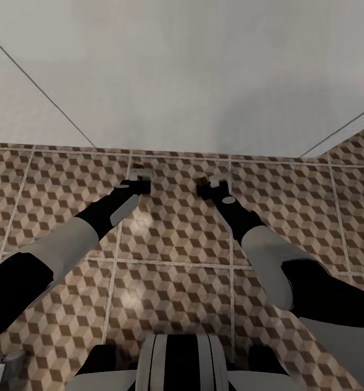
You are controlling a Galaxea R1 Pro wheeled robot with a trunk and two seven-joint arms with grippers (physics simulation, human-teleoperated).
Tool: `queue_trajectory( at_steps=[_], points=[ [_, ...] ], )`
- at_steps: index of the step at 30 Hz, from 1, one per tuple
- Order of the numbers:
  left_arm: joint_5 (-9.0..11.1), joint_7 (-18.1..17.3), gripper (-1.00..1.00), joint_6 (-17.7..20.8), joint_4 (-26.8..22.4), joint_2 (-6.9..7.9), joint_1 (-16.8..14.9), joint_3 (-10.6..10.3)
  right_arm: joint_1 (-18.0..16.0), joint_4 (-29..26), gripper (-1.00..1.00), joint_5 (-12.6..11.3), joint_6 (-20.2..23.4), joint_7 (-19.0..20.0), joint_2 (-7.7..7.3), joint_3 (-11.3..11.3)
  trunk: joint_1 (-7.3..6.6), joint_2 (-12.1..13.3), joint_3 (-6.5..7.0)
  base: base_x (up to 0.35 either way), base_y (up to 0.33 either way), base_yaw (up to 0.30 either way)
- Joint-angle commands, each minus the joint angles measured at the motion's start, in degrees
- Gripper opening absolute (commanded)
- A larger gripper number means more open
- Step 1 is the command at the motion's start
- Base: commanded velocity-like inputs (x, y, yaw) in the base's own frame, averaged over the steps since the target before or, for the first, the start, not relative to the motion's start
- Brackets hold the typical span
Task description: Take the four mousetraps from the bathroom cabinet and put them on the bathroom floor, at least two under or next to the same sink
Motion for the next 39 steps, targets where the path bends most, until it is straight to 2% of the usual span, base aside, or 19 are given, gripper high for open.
queue_trajectory(
  at_steps=[1,39],
  points=[
    [0.3,0.7,-1.0,0.2,-0.2,0.11,-0.1,-0.5,0.0,0.1,-1.0,0.0,-0.1,-0.1,0.0,0.2,0.01,0.0,-0.03,0.147,0.045,0.0],
    [0.3,0.7,-1.0,0.2,0.0,0.11,-0.1,-0.5,0.0,0.0,-1.0,0.0,0.1,-0.2,0.0,0.1,0.01,0.0,-0.03,0.028,0.003,0.0]
  ],
)
